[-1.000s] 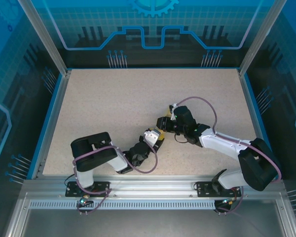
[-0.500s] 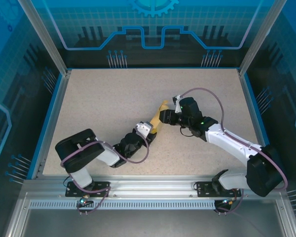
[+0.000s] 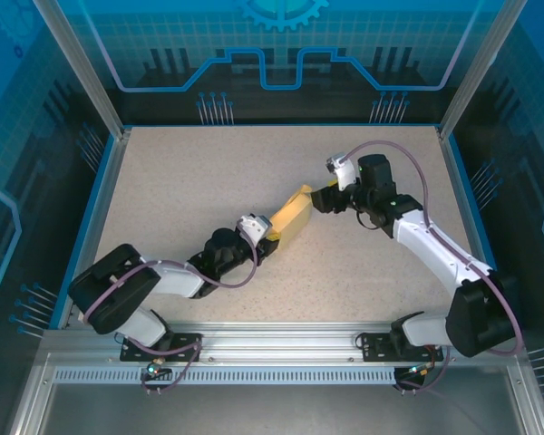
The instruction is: Fold the paper box
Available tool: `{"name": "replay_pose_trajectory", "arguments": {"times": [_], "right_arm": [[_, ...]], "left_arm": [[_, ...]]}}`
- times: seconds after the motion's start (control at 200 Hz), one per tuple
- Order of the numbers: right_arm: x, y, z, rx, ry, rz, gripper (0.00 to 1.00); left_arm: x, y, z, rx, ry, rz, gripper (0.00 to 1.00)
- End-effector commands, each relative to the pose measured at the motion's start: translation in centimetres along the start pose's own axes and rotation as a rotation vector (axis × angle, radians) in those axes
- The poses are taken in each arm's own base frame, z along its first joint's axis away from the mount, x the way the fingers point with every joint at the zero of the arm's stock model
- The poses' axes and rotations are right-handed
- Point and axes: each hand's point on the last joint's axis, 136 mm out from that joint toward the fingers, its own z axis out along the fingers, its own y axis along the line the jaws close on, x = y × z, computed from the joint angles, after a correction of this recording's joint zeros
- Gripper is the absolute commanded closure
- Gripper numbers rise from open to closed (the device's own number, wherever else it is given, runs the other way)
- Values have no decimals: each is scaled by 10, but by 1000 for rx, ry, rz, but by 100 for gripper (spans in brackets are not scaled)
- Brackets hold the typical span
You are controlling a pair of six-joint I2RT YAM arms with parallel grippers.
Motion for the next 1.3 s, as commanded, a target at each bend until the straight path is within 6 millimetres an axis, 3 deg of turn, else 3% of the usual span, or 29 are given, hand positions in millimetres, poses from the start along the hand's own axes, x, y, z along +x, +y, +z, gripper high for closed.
{"name": "replay_pose_trajectory", "arguments": {"times": [0.0,0.14,0.365,0.59,0.926,1.291], "right_arm": [[-1,8,4,-98,13,-194,37],[4,10,19,-148,61,-321,40],[29,7,36,-211,157,-488,41],[36,5,56,-284,216,-524,45],[40,4,63,-300,267,-531,76],[44,5,63,-202,359,-498,94]], "left_arm": [[5,-15,-13,138,20,26,64],[13,-12,-20,160,29,13,64],[15,-9,-24,161,21,9,64],[16,-7,-24,151,23,6,64],[16,-5,-24,139,26,6,64],[22,-3,-20,130,43,6,63]]}}
